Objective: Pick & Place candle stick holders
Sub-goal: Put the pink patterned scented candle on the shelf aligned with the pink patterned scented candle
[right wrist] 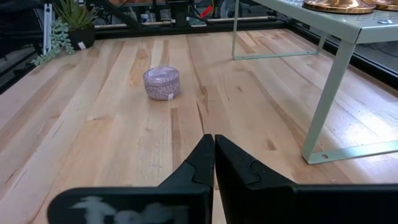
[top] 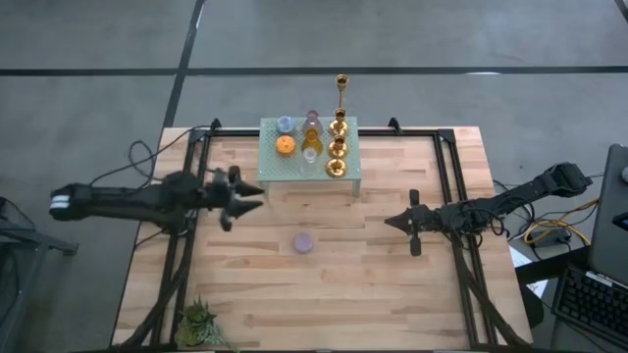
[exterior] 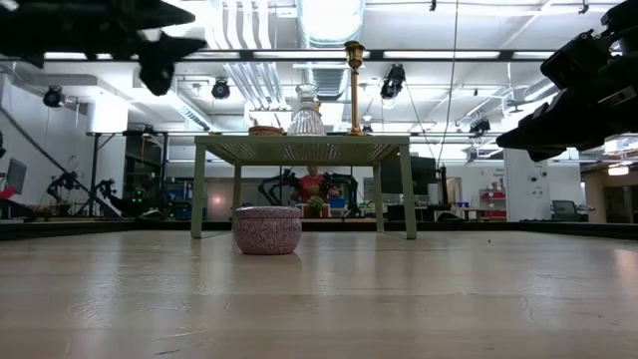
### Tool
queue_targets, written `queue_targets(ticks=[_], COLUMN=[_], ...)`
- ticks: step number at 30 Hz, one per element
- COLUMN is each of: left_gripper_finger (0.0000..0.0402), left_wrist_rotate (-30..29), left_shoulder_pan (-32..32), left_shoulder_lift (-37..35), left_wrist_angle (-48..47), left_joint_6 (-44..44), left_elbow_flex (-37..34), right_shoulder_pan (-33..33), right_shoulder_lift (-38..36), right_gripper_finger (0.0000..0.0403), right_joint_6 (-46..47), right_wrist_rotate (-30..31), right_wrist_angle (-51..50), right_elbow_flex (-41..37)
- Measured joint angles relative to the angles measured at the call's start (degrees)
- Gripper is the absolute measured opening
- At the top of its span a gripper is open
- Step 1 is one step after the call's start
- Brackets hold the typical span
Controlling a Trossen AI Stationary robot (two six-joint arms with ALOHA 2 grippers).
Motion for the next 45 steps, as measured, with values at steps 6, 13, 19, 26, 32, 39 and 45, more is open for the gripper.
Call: queue_targets(ticks=[6, 13, 19, 26, 32, 39, 45], left_gripper_finger=[0.0251, 0.0273, 0.0273, 0.0273, 0.0273, 0.0273, 0.0273], left_wrist_rotate=[0.00, 0.81, 0.74, -0.34, -1.70, -1.73, -4.30], left_shoulder_pan=[-1.41, -5.05, -8.99, -12.79, -13.55, -13.55, -13.71], left_shoulder_lift=[10.54, 19.27, 24.37, 28.00, 29.28, 30.41, 31.26], left_wrist_angle=[-6.35, -8.81, -12.59, -13.78, -16.09, -13.54, -12.78], left_joint_6=[3.07, 8.33, 9.36, 10.52, 9.89, 7.92, 7.44], left_elbow_flex=[7.62, 15.61, 21.61, 25.24, 26.38, 26.26, 26.26], right_shoulder_pan=[-0.01, 0.00, 0.00, 0.00, 0.00, 0.00, 0.00], right_shoulder_lift=[0.02, 0.02, 0.02, 0.00, 0.00, 0.00, 0.01], right_gripper_finger=[0.0008, 0.0008, 0.0008, 0.0008, 0.0008, 0.0008, 0.0008], right_joint_6=[0.00, 0.02, 0.02, 0.00, 0.00, 0.00, 0.01], right_wrist_rotate=[0.01, 0.01, -0.01, -0.01, -0.01, -0.01, -0.01], right_wrist_angle=[0.00, -0.03, -0.26, -0.26, -0.25, -0.24, -0.24], right_elbow_flex=[0.00, 0.01, 0.01, 0.01, 0.01, 0.01, 0.01])
